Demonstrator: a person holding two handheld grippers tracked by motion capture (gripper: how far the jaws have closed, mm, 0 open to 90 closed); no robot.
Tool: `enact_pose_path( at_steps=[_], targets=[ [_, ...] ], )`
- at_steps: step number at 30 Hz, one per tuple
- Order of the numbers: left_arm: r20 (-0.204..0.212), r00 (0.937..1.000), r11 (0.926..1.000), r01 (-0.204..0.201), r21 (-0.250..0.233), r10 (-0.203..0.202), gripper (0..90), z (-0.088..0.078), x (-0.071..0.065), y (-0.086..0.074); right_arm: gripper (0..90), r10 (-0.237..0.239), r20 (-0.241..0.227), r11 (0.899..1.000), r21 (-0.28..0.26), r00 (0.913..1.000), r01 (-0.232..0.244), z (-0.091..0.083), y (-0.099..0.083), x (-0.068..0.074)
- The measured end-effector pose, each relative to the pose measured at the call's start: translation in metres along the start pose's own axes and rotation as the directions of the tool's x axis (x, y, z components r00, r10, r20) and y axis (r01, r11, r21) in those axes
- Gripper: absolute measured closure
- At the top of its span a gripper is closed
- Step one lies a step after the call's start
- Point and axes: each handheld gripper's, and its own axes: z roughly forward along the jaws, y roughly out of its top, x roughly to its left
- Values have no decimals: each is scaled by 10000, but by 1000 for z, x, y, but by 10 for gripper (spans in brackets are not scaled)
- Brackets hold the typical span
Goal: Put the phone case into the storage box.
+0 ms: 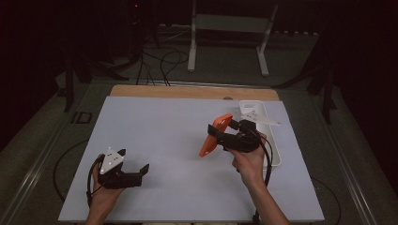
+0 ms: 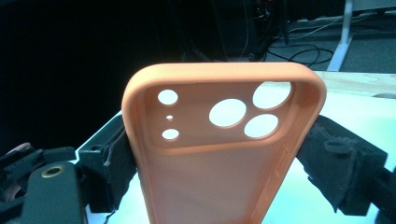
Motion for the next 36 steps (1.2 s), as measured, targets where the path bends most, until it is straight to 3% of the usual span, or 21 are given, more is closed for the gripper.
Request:
enact_pose_path(
  at_steps=[14,24,36],
  targets=[
    [-236,9997,10000,-25,79,27,5,-2,8,-10,169,47,232,10000,-25,9997,-47,4,7,-7],
    [-253,9994,9996,213,-177,-217,5,-2,8,-17,169,12,487,10000,-50,9988,-9,7,14,-12],
    [-302,9995,9997,93,-204,-99,5,-2,5,-20,169,8,829,9998,-188,9966,8,4,25,-22]
  ],
)
